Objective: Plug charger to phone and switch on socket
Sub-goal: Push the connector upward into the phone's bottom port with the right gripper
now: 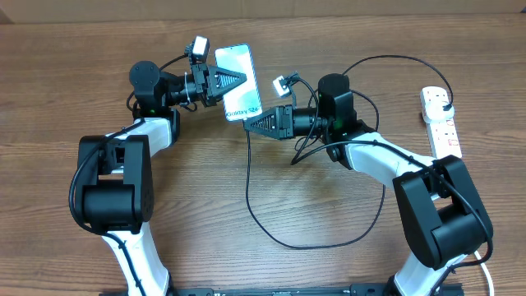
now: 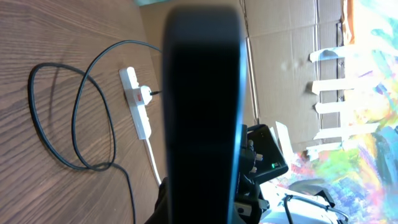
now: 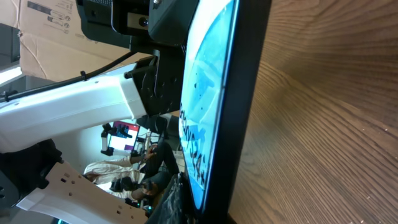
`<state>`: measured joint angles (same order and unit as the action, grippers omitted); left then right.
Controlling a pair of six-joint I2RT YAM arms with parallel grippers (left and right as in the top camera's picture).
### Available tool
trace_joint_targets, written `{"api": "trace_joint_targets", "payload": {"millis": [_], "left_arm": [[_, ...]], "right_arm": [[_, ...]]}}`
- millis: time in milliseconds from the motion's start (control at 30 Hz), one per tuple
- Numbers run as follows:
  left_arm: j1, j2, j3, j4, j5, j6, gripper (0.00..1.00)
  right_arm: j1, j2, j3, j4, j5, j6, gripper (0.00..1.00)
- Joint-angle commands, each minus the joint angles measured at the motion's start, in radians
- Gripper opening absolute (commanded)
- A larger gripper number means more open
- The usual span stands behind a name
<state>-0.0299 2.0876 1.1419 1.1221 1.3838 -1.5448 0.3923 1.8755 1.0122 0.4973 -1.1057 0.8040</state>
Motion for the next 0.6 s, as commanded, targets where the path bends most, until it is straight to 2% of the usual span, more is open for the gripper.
{"api": "trace_joint_targets", "payload": {"millis": [0, 500, 533, 567], "left_arm": [[-0.06, -0.008, 0.0, 0.0, 0.196, 0.015, 0.04], [-0.053, -0.008, -0.001, 0.0, 0.161, 0.043, 0.04], [-0.053, -0.008, 0.0, 0.0, 0.156, 0.051, 0.04], [-0.052, -0.008, 0.0, 0.0, 0.149, 0.066, 0.04]], "right_arm": [[-0.04, -0.012, 0.016, 0.034, 0.118, 0.0, 0.04], [-0.04, -0.012, 0.016, 0.031, 0.01, -0.027, 0.05], [-0.04, -0.012, 0.016, 0.032, 0.0, -0.028, 0.16], [-0.04, -0.012, 0.016, 0.032, -0.011, -0.033, 0.32]]}}
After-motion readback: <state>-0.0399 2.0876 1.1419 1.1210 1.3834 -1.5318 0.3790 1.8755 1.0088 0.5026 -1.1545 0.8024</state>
